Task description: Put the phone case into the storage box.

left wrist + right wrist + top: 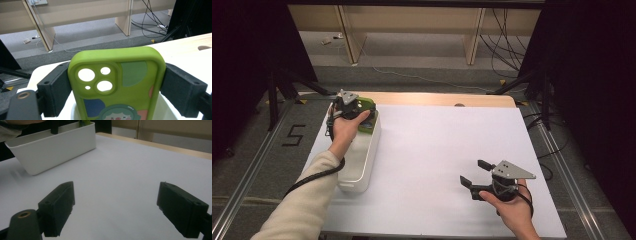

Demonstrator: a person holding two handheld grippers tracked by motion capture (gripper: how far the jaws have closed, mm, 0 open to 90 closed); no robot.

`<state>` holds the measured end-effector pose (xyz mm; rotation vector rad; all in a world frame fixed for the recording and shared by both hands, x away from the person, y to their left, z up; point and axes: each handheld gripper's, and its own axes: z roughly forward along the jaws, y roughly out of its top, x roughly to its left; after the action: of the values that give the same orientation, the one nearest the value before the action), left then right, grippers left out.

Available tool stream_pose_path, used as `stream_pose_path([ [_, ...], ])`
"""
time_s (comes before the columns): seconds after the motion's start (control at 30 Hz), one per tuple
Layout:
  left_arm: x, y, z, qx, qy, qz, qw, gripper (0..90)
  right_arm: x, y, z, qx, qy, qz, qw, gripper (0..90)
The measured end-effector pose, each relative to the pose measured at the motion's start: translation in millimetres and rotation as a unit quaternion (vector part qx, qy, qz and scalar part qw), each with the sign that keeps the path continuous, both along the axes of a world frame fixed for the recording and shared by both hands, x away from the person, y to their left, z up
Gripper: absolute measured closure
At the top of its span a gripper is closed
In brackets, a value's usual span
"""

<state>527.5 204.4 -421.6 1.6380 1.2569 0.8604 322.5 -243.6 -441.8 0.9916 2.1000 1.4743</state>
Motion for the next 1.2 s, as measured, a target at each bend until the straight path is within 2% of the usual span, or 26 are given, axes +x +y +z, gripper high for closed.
stream_pose_path([
  [1.2, 5.5, -1.9, -1.1, 0.003, 0.0, -0.007, 1.0, 11.9, 0.1, 0.0, -0.3, -0.001, 0.0, 0.0, 1.0, 15.9],
])
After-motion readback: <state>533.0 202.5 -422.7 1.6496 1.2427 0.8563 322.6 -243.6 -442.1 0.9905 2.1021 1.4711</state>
